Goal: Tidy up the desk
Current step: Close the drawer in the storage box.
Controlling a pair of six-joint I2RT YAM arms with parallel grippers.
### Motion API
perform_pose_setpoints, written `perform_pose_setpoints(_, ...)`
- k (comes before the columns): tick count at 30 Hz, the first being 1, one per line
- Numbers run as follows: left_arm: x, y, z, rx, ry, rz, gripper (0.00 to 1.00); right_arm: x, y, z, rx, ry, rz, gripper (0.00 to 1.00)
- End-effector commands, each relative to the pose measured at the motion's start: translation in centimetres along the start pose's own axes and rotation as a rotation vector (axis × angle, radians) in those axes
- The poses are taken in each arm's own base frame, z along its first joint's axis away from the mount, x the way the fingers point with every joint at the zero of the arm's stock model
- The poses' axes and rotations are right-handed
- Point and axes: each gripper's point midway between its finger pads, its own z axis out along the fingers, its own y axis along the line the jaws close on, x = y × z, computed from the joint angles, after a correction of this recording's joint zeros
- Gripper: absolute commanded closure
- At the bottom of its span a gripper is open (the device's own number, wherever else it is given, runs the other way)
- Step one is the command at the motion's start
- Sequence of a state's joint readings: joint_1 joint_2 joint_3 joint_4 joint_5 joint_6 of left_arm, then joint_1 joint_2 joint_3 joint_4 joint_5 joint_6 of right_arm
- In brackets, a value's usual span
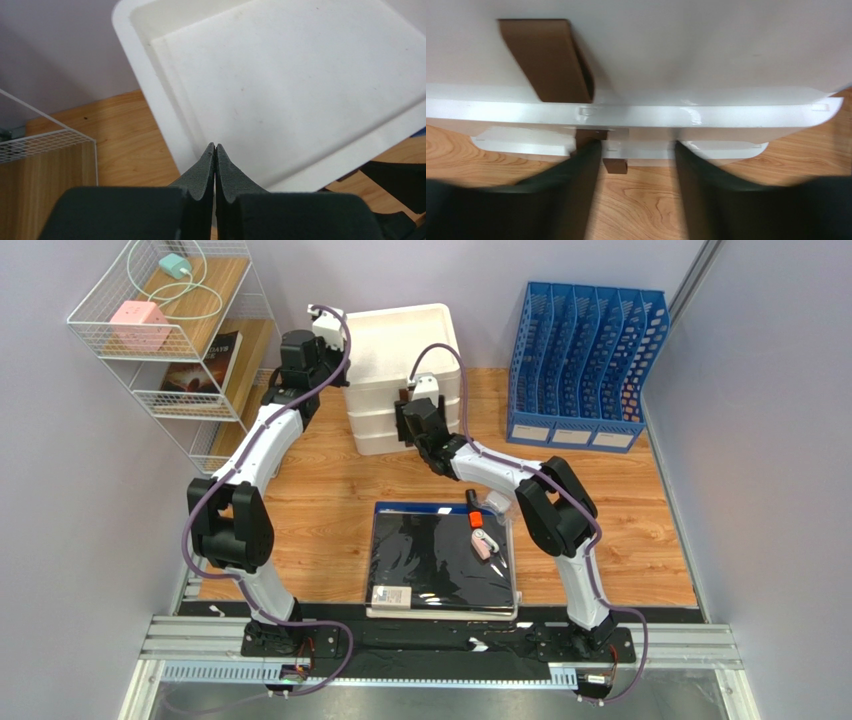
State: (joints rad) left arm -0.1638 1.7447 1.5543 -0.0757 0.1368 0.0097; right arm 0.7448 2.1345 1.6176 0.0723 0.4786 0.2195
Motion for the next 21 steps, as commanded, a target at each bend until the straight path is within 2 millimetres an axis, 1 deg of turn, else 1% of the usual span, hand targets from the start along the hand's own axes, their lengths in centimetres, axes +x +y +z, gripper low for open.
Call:
perform_pose_setpoints(1,6.0,-1.3,-0.5,0.051,0.177,-0.02,0.98,-3.9,0.9,-3.3,-0.012,-0.123,0.086,0.13)
perform_pose_setpoints(2,6.0,-1.4,-0.6,0.05,0.177,-0.029,0.98,-3.9,0.9,-3.8,-0.016,-0.141,0.098,0.08)
perform_pose_setpoints(3,6.1,-1.5,-0.6,0.053,0.179,-0.031,0.98,-2.2,0.5,-4.1,-0.008,-0.114,0.095,0.02)
perform_pose_setpoints(4,6.2,-1.5,-0.6,0.055,0.182,-0.032,0.98,-1.9,0.7,-4.4,-0.018,-0.108,0.099,0.0)
perform_pose_setpoints(7,6.4,-1.5,-0.5,0.048,0.187,-0.058,0.97,-0.4,0.7,-4.4,-0.02,-0.061,0.098,0.0)
perform_pose_setpoints(8,6.6,-1.5,-0.4,0.048,0.19,-0.063,0.96,0.8,0.6,-4.2,-0.011,-0.026,0.079,0.0)
perform_pose_setpoints(11,7.0,-1.5,-0.2,0.046,0.193,-0.063,0.96,1.5,1.5,-4.1,-0.01,-0.02,0.045,0.01)
perform_pose_setpoints(12,7.3,-1.5,-0.1,0.045,0.2,-0.064,0.96,2.1,2.0,-4.0,-0.025,-0.013,0.039,0.04)
perform_pose_setpoints(13,7.3,-1.5,-0.1,0.047,0.196,-0.064,0.96,2.0,2.3,-3.8,-0.029,-0.015,0.052,0.08)
perform_pose_setpoints(14,7.5,-1.5,-0.1,0.047,0.201,-0.066,0.96,2.1,2.4,-3.7,-0.03,-0.014,0.055,0.16)
perform_pose_setpoints(16,7.5,-1.6,-0.1,0.048,0.199,-0.066,0.96,2.7,2.6,-3.0,-0.017,-0.003,0.057,0.27)
perform_pose_setpoints(17,7.7,-1.6,-0.2,0.048,0.204,-0.065,0.96,1.9,2.8,-2.7,-0.009,-0.007,0.063,0.4)
perform_pose_setpoints(18,7.7,-1.6,-0.3,0.048,0.202,-0.065,0.96,2.8,2.7,-2.0,0.005,0.012,0.05,0.46)
perform_pose_setpoints(19,7.4,-1.6,-0.4,0.048,0.192,-0.063,0.96,3.0,2.8,-1.7,0.013,0.021,0.045,0.51)
perform_pose_setpoints(20,7.7,-1.6,-0.4,0.048,0.195,-0.064,0.96,2.2,3.2,-1.5,0.012,0.017,0.049,0.55)
perform_pose_setpoints(21,7.3,-1.6,-0.5,0.047,0.18,-0.063,0.96,2.3,3.2,-1.1,0.02,0.022,0.047,0.55)
